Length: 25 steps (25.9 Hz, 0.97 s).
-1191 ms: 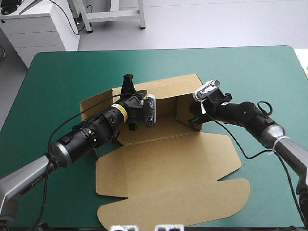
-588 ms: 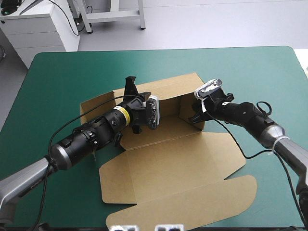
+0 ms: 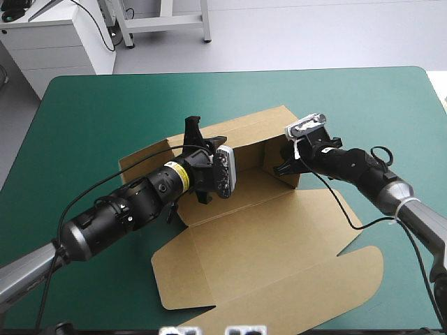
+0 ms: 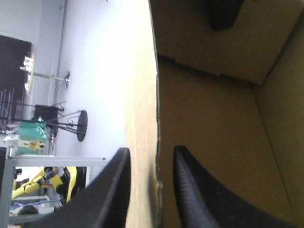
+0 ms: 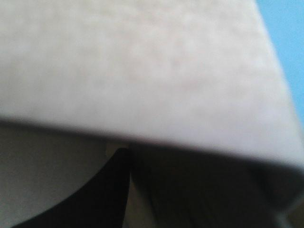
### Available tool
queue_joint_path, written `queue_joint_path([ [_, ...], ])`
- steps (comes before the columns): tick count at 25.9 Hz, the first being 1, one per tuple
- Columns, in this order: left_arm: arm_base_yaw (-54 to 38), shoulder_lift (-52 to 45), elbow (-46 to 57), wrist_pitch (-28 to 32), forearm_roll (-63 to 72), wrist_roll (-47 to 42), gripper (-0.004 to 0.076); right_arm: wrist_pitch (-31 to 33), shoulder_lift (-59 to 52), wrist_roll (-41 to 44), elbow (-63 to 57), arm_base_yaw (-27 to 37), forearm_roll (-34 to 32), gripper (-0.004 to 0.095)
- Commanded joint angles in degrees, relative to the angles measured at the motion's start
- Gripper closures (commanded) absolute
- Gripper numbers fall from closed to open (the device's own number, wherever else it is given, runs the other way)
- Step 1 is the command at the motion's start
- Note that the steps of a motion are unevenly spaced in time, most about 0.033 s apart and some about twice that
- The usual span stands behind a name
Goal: Fold the box
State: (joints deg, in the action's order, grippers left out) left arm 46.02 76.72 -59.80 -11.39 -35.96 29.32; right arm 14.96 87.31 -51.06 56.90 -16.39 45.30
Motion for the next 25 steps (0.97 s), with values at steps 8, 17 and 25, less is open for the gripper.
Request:
queue_joint_path([
  [8,9.41,-8.25,-1.65,7.57,0.47,-0.73,0.0284,-2.91,-2.08,10.89,1.63,-0.18,-8.17,0.0924],
  [17,13.8,-8.66,-1.75,6.75,0.47,0.17,0.0709,-2.66,-2.08,11.14,1.63,-0.05,-8.55,0.0924],
  [25,0.07,-5.86,-27.61,-40.04,22.6,1.85,0.0704,1.44,-2.39,5.03,3.11,-0.05,-9.38,0.0926],
])
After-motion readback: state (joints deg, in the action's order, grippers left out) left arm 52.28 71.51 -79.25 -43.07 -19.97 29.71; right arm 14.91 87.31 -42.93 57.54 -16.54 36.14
